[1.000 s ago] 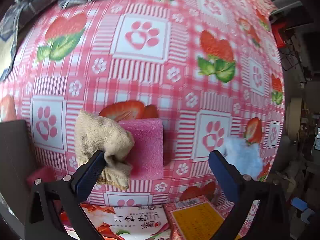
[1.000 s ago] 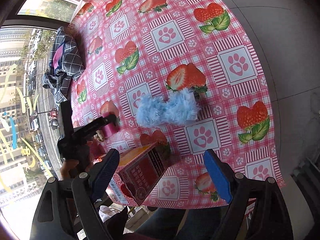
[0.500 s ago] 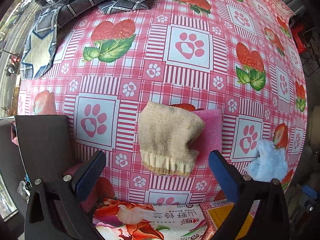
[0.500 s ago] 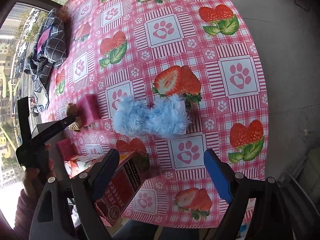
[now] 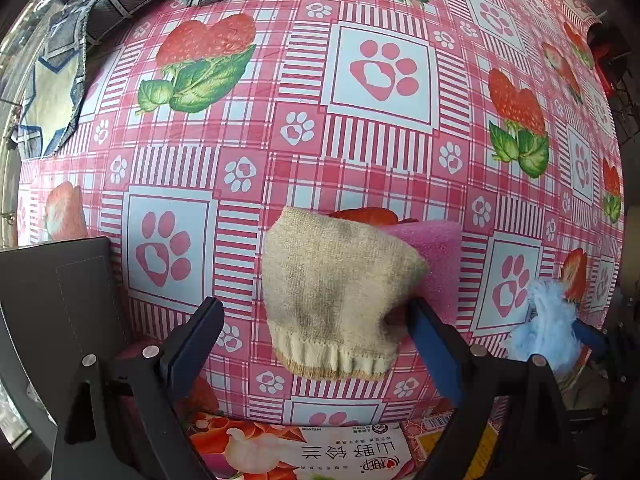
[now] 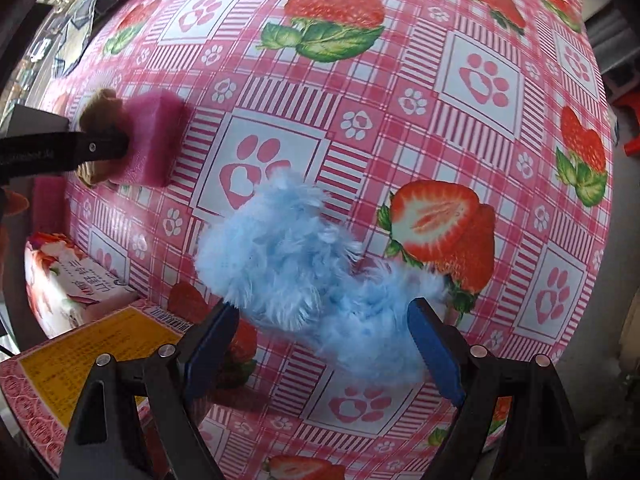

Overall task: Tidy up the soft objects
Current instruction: 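Grasp the beige knit glove with the left tool while the right tool grasps the light-blue plush, then carry the beige glove and light-blue plush with both tools over the white box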

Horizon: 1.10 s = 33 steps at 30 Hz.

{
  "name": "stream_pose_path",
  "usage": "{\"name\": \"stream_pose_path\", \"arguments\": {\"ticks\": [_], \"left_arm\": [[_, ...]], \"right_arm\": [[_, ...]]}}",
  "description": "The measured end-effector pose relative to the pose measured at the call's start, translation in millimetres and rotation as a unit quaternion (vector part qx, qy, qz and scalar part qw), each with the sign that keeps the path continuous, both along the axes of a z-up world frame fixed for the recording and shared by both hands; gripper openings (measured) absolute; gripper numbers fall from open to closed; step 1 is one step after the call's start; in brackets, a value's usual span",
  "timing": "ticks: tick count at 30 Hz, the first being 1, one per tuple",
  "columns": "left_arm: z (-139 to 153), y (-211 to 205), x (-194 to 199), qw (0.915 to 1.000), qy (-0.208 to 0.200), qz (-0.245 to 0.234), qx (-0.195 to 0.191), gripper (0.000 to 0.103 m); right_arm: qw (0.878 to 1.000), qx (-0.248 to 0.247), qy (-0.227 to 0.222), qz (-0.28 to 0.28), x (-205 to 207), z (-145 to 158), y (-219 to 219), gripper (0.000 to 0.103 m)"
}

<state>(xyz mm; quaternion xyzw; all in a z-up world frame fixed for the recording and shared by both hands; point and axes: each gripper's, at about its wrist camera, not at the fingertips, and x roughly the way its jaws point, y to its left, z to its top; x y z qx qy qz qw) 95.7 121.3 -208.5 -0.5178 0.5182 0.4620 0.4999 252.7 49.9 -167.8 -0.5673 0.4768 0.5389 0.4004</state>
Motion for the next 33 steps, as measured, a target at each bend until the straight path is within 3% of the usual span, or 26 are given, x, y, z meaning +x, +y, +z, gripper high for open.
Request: {"name": "stream_pose_path", "arguments": {"ticks": [3, 4, 6, 7, 8, 11, 16, 26, 33], "left_arm": [[-1.7, 3.2, 3.5, 0.9993, -0.036, 0.008, -0.009, 0.077], [-0.7, 3.6, 3.2, 0.9987, -0.048, 0.013, -0.010, 0.066], [6.4, 2.0, 2.5, 0.9986, -0.051, 0.015, -0.003, 0.051], [12.3, 1.4, 4.0, 0.9988, -0.048, 0.012, 0.001, 0.042], [14.0, 1.6, 5.8, 0.9991, -0.041, 0.008, 0.006, 0.033], [21.4, 3.4, 6.7, 0.9994, -0.028, 0.006, 0.017, 0.023], [54.2, -12.8, -2.6, 0.9985, -0.026, 0.006, 0.047, 0.022], [115.5, -49.8, 1.6, 0.9941, -0.010, -0.044, 0.099, 0.022], [139.6, -85.4, 4.1, 0.9919, -0.009, -0.068, 0.107, 0.022]], "right_arm": [[1.000, 0.000, -0.020, 0.022, -7.8, -13.8, -3.7, 0.087], [0.999, 0.002, -0.027, 0.022, -8.0, -15.4, -4.7, 0.086], [0.999, 0.010, -0.042, 0.013, -5.1, -14.3, -6.3, 0.059], [0.998, 0.014, -0.053, 0.008, -2.5, -12.7, -6.4, 0.053], [0.999, 0.014, -0.048, -0.002, 1.7, -10.5, -6.1, 0.038], [0.999, 0.013, -0.024, -0.045, 20.7, -3.0, -5.1, 0.029], [0.994, 0.021, 0.016, -0.102, 45.4, 17.5, -13.8, 0.029], [0.985, 0.048, 0.065, -0.154, 86.1, 80.8, -25.2, 0.029], [0.980, 0.064, 0.078, -0.171, 73.7, 110.8, -52.9, 0.029]]}}
